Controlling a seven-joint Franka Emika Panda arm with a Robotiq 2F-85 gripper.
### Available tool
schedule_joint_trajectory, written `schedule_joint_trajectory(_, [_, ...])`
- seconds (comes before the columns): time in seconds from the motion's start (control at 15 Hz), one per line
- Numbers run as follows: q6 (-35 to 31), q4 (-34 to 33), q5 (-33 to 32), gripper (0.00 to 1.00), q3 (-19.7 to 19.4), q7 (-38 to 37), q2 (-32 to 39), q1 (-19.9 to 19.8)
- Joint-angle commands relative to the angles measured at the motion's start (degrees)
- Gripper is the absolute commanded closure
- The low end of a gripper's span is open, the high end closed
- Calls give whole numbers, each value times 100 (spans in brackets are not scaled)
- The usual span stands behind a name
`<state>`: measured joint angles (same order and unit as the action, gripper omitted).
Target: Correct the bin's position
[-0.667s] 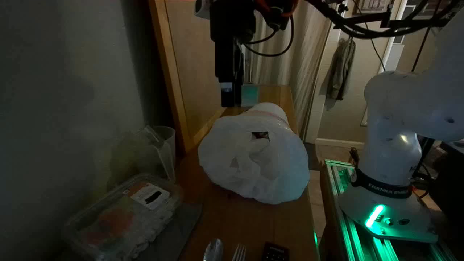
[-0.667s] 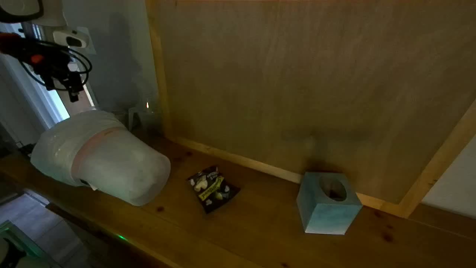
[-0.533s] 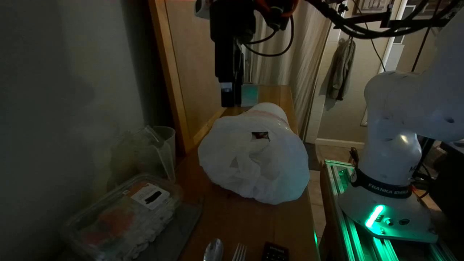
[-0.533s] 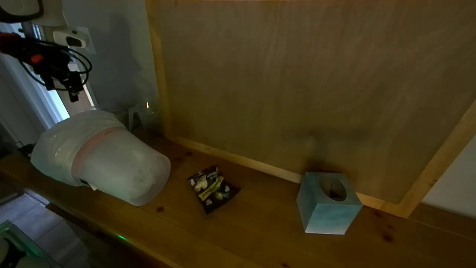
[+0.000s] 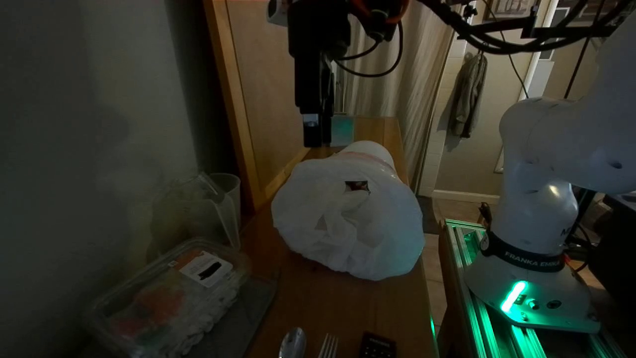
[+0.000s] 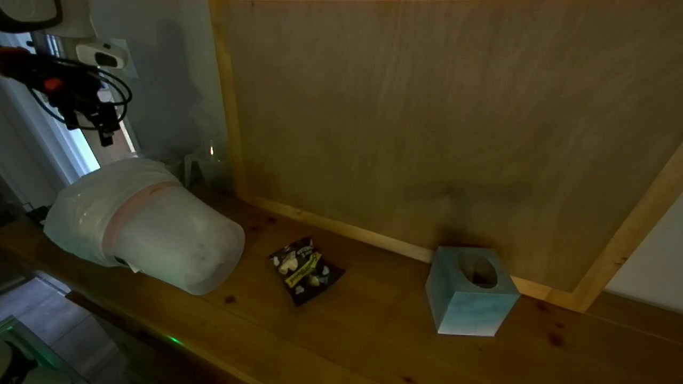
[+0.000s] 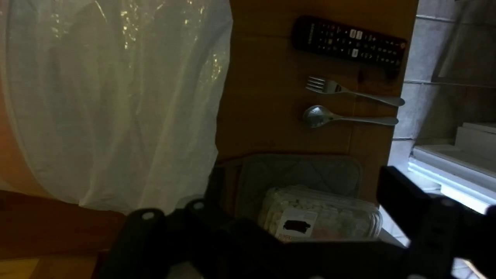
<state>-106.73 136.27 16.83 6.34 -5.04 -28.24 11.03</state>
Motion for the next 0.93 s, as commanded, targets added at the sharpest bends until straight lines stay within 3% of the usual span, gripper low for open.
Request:
schedule_joint_trajectory(0.0, [416, -184, -633, 0, 378, -777, -26, -319])
schedule_joint_trajectory(0.53, [1678, -510, -2041, 0, 1121, -2423, 70, -577])
schedule_joint_trajectory(0.87, [1653, -383, -2518, 0, 1484, -3075, 191, -498])
